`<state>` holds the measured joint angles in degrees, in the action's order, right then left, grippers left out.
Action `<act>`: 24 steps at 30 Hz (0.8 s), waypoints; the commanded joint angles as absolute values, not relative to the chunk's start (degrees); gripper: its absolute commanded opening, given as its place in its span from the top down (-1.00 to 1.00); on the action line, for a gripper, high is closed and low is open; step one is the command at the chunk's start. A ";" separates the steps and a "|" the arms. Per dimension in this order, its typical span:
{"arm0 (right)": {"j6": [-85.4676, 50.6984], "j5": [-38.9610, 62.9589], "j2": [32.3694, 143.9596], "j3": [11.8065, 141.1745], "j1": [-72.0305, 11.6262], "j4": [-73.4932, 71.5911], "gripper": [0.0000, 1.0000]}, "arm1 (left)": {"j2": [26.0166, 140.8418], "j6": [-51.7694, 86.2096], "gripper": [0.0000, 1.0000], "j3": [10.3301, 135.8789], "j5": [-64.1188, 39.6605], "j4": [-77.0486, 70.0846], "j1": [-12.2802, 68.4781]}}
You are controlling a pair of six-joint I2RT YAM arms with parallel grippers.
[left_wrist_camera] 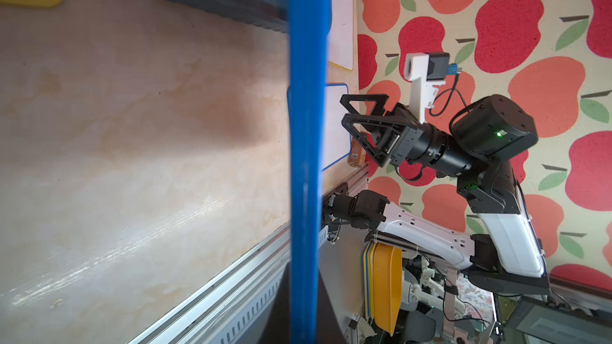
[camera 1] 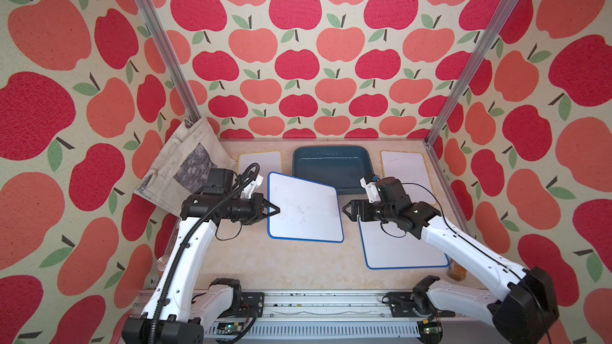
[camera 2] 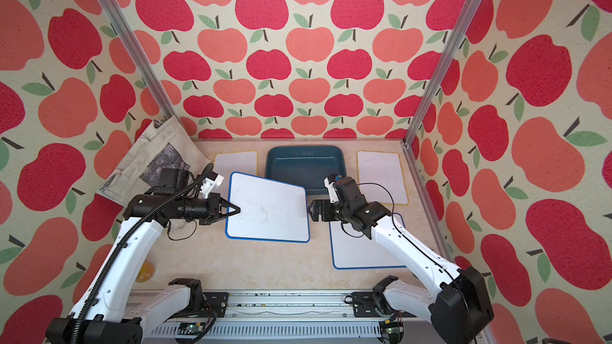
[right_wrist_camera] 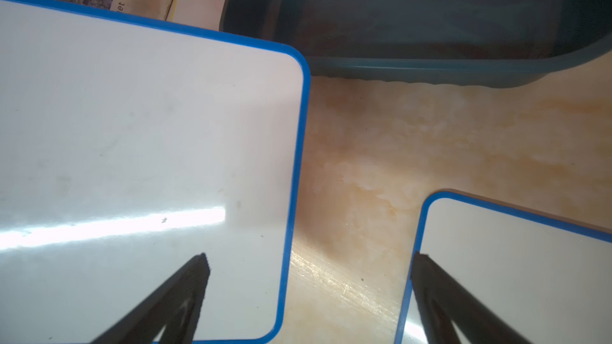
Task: Put the whiteboard into the storage box
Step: Pick up the whiteboard at the center of the board, then place the whiteboard in the storage box.
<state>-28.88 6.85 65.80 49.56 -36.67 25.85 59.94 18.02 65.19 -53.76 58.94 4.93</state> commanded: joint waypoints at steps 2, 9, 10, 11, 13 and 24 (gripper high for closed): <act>-25.93 3.42 64.31 50.65 -34.79 31.63 -0.98 | 61.81 15.54 1.00 72.03 -56.30 58.32 4.53; -24.51 2.53 63.74 51.73 -30.85 33.91 -0.99 | 75.82 18.79 1.00 81.72 -57.06 48.25 4.54; -24.27 2.39 63.47 51.83 -30.23 34.08 -0.99 | 78.50 19.13 1.00 83.97 -57.60 47.23 4.56; -24.17 2.29 63.27 51.96 -29.45 34.26 -0.99 | 81.26 19.51 1.00 86.16 -58.19 46.14 4.65; -23.92 1.64 62.95 52.27 -27.94 34.75 -0.99 | 86.36 20.21 1.00 90.36 -58.82 44.23 4.83; -20.96 -0.62 66.73 56.71 -23.12 37.46 -0.99 | 117.10 17.99 1.00 122.50 -60.93 52.28 9.55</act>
